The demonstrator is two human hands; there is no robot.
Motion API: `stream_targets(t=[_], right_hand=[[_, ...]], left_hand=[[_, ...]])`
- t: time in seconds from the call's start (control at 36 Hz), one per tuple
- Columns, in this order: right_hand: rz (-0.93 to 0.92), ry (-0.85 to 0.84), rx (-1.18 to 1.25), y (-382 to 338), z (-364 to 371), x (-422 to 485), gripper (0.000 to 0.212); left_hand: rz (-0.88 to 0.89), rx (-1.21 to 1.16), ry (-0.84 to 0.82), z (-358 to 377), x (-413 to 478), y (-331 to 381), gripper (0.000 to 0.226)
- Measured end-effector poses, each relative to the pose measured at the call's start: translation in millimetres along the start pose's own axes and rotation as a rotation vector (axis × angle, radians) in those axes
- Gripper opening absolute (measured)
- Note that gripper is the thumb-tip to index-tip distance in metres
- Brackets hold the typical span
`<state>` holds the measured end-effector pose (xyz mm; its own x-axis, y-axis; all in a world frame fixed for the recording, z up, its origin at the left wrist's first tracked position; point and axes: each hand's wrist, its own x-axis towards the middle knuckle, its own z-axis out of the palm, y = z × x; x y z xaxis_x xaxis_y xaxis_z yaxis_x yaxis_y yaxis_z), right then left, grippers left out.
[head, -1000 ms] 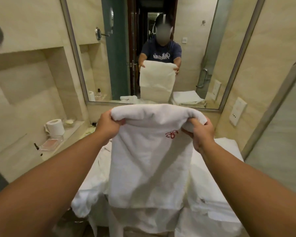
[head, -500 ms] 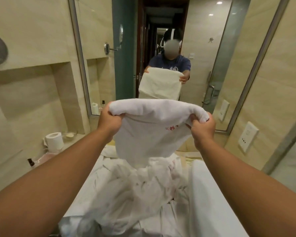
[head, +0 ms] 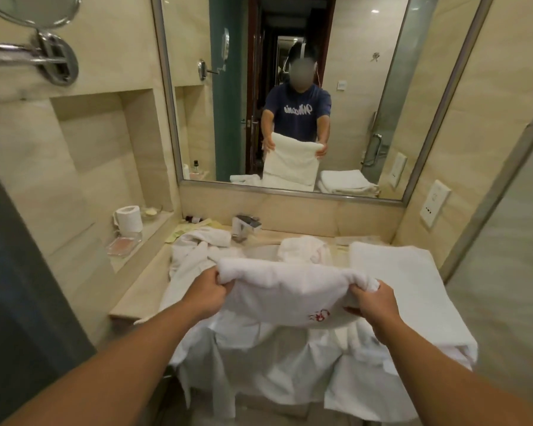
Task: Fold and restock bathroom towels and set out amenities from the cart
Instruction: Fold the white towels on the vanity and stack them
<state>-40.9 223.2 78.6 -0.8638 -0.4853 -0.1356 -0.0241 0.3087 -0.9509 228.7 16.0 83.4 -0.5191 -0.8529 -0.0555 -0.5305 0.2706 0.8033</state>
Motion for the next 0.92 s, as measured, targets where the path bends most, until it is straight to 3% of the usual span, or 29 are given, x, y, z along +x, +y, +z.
stream_targets(t=[0.08,0.19,0.33,0.44,0.72,0.92], right_hand=[[0.043,0.007,-0.12,29,-8,-15,0.009],[0.051,0.019,-0.232,62,-17,-38,0.035],[0.049,-0.009,-0.272,83,-20,-47,0.039],[0.054,-0.003,-0.263,88,-7,-42,0.046],[0.077,0.011,-0.238,72,51,40,0.062],[0.102,0.024,-0.223,83,101,119,0.05]], left_hand=[[0.012,0.097,-0.064,6,-24,-19,0.042],[0.01,0.167,-0.1,16,-51,-38,0.039],[0.012,0.159,-0.15,25,-63,-58,0.042],[-0.027,0.136,-0.099,37,-59,-65,0.047],[-0.193,0.1,0.105,63,29,-58,0.051],[-0.231,0.212,0.146,89,109,-52,0.041]])
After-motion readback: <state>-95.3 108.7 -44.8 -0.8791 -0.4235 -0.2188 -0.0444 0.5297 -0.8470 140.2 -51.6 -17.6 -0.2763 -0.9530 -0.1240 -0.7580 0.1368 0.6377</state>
